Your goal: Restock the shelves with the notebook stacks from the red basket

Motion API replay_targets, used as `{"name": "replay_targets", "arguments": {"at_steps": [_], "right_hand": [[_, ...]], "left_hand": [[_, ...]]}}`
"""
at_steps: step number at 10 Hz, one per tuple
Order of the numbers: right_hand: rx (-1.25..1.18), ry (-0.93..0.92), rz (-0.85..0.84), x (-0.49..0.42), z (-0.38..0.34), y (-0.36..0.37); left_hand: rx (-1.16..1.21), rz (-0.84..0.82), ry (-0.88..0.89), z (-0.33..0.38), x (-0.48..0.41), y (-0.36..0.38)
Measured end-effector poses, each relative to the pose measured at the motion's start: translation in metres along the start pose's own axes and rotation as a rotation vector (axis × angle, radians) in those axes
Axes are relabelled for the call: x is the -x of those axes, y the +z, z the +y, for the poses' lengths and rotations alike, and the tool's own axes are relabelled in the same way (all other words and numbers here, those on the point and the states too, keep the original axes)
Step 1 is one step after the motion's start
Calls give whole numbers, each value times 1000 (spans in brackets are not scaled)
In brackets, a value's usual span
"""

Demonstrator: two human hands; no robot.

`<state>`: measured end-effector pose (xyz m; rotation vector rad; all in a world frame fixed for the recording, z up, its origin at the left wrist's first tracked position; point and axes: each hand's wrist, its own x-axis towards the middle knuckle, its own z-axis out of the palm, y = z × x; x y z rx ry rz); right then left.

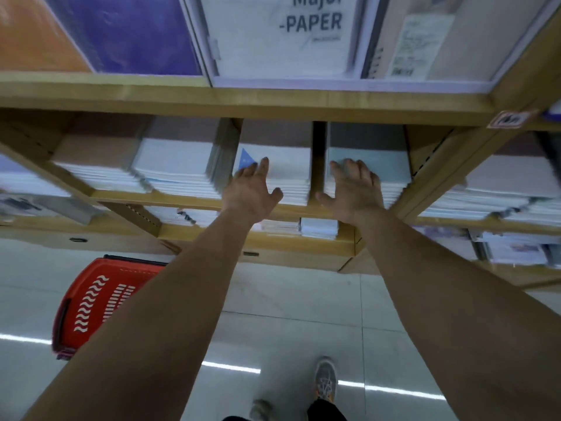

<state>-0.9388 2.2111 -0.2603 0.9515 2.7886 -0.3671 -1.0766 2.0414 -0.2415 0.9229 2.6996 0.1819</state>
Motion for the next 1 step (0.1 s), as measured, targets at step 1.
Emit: {"name": "replay_targets", "arguments": {"at_steps": [1], "right_hand": [[37, -36, -38, 38, -27, -15]], "left_hand": [[-58, 21, 10, -19, 33, -33]]}}
